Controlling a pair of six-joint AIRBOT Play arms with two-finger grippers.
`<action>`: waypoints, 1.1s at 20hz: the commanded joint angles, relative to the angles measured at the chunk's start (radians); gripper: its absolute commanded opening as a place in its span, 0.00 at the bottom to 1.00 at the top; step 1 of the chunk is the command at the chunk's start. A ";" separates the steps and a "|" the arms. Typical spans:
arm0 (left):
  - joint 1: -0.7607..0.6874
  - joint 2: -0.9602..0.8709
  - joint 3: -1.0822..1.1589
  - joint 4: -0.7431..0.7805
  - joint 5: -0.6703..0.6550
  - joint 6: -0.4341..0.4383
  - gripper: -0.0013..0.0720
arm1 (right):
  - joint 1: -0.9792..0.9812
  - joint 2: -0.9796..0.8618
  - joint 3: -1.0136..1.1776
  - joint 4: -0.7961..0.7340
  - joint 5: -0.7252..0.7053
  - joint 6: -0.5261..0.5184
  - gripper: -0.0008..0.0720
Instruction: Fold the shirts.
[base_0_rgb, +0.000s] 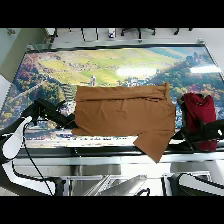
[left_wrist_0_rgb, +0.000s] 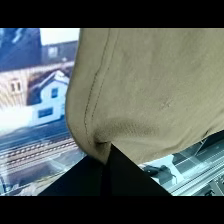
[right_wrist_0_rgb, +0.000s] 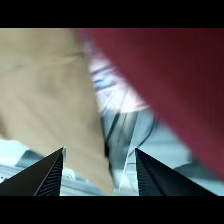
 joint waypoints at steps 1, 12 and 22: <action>0.000 0.001 0.003 -0.005 0.001 0.003 0.04 | 0.059 -0.043 -0.071 0.048 0.111 -0.050 0.70; -0.014 0.119 -0.036 0.279 0.077 -0.140 0.04 | 0.238 0.101 0.001 -0.155 0.071 0.118 0.04; 0.030 0.272 -0.095 0.336 0.048 -0.162 0.04 | 0.252 0.272 0.110 -0.032 0.109 0.106 0.04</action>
